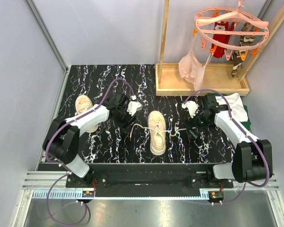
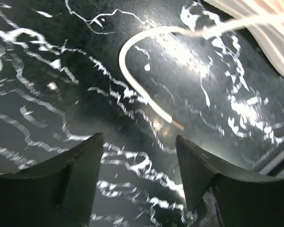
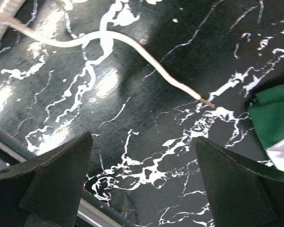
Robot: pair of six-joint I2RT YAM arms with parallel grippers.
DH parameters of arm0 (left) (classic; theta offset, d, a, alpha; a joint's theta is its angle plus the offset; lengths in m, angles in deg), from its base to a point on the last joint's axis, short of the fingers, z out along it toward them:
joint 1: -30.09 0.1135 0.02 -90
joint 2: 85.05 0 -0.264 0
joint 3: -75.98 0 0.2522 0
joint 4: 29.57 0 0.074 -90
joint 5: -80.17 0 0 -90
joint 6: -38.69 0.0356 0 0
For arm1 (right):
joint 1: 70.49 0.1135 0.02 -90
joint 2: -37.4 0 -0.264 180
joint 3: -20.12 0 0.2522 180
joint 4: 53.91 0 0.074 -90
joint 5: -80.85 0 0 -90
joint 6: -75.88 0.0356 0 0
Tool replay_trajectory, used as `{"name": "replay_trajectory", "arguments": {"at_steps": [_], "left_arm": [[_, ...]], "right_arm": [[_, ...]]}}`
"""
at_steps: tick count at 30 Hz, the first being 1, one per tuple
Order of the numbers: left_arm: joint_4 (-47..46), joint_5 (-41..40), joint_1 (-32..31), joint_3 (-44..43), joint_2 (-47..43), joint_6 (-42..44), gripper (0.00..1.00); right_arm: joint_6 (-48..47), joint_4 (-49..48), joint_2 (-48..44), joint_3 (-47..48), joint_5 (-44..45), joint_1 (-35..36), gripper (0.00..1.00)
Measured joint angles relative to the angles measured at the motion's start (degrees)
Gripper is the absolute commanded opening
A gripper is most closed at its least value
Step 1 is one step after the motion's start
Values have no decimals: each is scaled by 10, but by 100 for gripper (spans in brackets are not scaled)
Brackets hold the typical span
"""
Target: Tie the shoes
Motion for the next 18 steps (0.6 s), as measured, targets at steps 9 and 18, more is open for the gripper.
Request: {"name": "replay_trajectory", "arguments": {"at_steps": [9,18], "left_arm": [[-67,-61,-38,2,50,-95,58],[-103,-146,-76,-1,96,-133,7]], "right_arm": [[13,-24,12,3,36,0,100],[22,-47,29,3,65,0,100]]}}
